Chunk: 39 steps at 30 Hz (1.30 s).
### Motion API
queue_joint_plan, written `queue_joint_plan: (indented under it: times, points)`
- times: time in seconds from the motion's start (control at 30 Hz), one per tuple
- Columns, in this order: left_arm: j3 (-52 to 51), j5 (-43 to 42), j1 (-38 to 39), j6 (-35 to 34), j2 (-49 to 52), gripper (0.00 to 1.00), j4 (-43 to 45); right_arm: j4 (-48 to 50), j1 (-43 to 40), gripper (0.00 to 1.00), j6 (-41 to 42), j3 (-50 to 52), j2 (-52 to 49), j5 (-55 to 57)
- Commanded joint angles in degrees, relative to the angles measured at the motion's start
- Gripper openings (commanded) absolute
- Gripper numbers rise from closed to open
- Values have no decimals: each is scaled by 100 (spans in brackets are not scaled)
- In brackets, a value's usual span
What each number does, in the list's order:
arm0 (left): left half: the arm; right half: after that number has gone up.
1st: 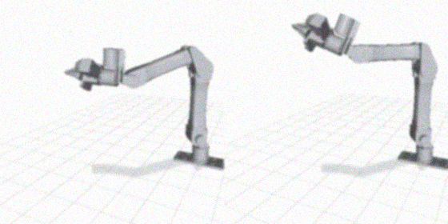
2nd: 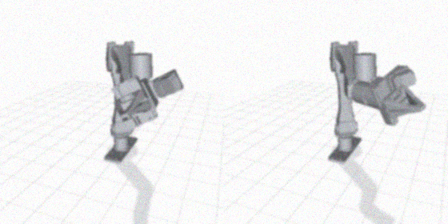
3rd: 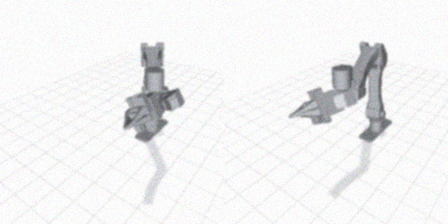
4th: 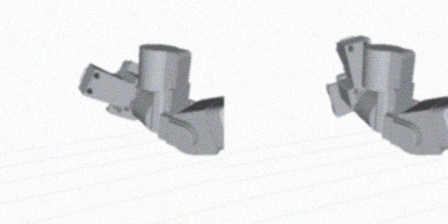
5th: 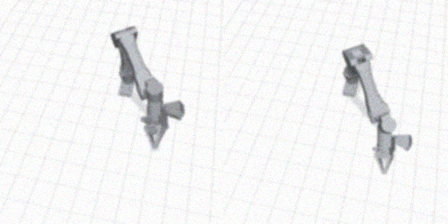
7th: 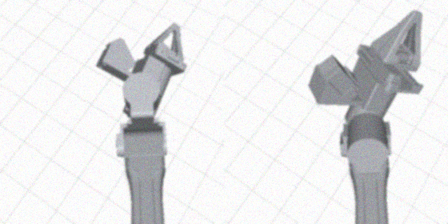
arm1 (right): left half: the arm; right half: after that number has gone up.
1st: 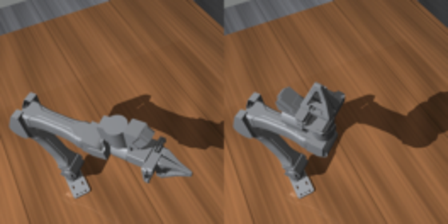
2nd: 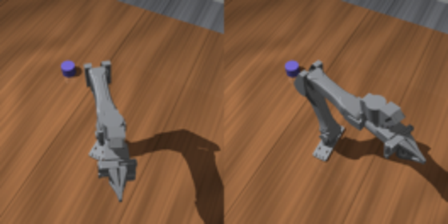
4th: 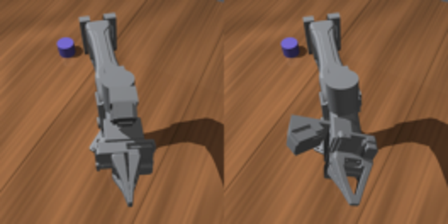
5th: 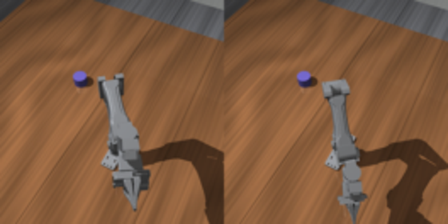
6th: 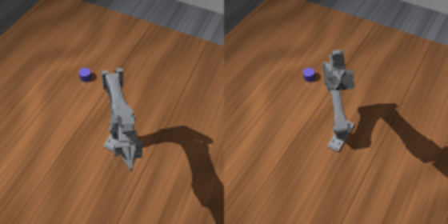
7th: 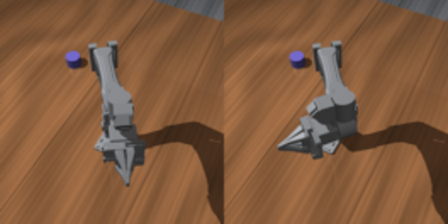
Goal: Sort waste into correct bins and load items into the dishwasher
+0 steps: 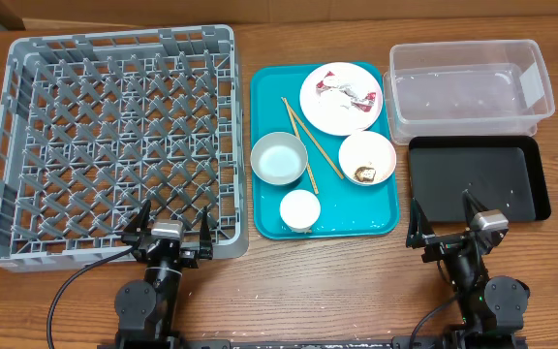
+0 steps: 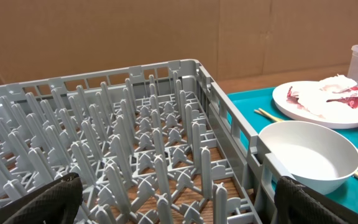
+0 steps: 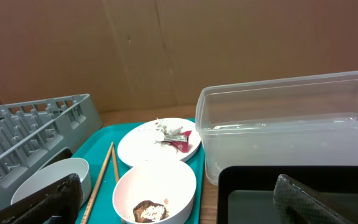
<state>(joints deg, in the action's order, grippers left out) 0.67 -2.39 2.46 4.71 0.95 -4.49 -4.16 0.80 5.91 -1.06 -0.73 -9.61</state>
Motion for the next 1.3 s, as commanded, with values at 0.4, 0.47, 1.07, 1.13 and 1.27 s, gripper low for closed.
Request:
queue_joint_plan:
  times: [0.4,0.47,1.07,1.13,1.27]
  points:
    - [-37,-42,-31,87,-59,100,20,24,22,100,-37,59,57,55]
    - [-37,-42,-31,87,-59,100,20,24,22,100,-37,59,57,55]
    - [-37,-98,-28,83,-61,100,68,31,22,100,42,59,57,7]
    - [-37,-199,-28,7,-59,100,157,37,22,100,313,59,55,-179]
    - [-35,-262,-28,-1189,-59,100,173,116,22,100,645,59,57,-459]
